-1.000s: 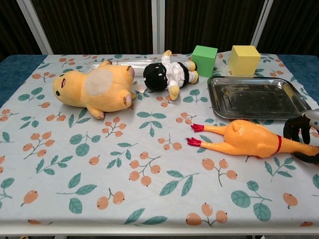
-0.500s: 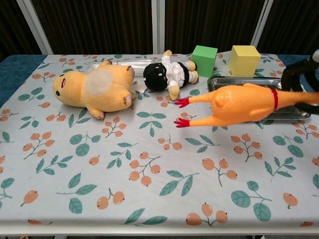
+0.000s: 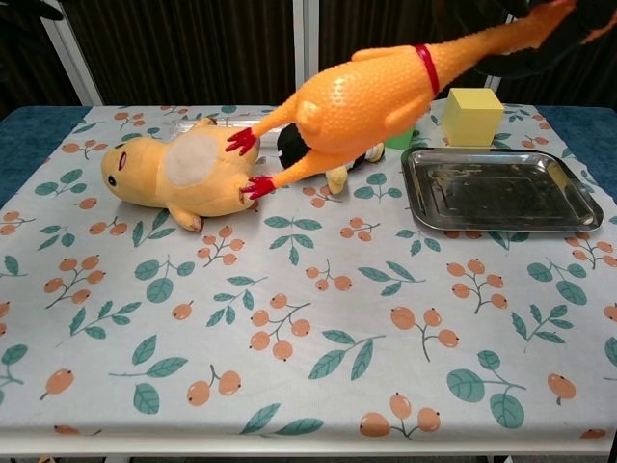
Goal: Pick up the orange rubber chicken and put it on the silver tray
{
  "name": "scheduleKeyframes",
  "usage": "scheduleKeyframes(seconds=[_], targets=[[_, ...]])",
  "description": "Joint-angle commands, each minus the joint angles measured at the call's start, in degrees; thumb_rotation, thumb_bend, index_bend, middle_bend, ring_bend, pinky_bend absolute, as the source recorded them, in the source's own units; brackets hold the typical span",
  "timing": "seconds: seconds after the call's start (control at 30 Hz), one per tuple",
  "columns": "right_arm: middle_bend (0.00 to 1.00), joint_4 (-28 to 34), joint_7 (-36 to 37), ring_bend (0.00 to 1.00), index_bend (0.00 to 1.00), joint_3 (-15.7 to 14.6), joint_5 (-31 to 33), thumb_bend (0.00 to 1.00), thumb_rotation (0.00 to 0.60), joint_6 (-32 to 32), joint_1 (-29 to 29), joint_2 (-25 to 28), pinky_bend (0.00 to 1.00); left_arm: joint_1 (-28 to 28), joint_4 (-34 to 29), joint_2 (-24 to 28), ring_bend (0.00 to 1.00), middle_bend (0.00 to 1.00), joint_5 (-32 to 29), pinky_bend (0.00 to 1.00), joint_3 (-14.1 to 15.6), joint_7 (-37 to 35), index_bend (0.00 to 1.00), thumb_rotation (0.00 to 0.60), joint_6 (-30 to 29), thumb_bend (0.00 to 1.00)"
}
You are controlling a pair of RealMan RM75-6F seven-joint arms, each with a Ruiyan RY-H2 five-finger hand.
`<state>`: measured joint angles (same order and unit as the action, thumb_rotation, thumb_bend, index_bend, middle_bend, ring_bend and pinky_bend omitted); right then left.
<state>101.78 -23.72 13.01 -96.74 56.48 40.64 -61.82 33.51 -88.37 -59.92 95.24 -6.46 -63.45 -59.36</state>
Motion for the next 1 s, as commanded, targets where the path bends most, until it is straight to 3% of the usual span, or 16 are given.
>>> scheduleKeyframes(seconds=[0.03,0.27,0.63,1.0], targets=[[0.64,1.28,-2.42,0.64,0.8,1.89,2.3,0.47,0.6,-3.24,3.13,-0.15,0.9,8.84,0.47,0.51,0.13,0.21,2.55,0.25,0.92,-17.98,0.23,0.6,7.05,0.0],[0.64,0.74,-5.45,0.64,0.8,4.45,5.59,0.47,0.6,-7.48,8.7,-2.39,0.9,15.29,2.43,0.49,0.13,0.21,6.78,0.25,4.82,-33.94,0.23,0.6,9.94,0.0],[0.64,-1.75,-9.68,0.64,0.8,5.73,8.66,0.47,0.6,-10.76,15.19,-5.96,0.9,20.33,2.08,0.43,0.13,0.21,8.44,0.25,9.39,-37.04,0.23,0.6,10.78,0.01],[0.64,-2.61,-11.45,0.64,0.8,4.54,10.36,0.47,0.6,-11.23,18.0,-7.83,0.9,24.26,1.39,-0.97,0.19,0.24,3.97,0.3,10.19,-35.2,0.24,0.6,15.0,0.05]])
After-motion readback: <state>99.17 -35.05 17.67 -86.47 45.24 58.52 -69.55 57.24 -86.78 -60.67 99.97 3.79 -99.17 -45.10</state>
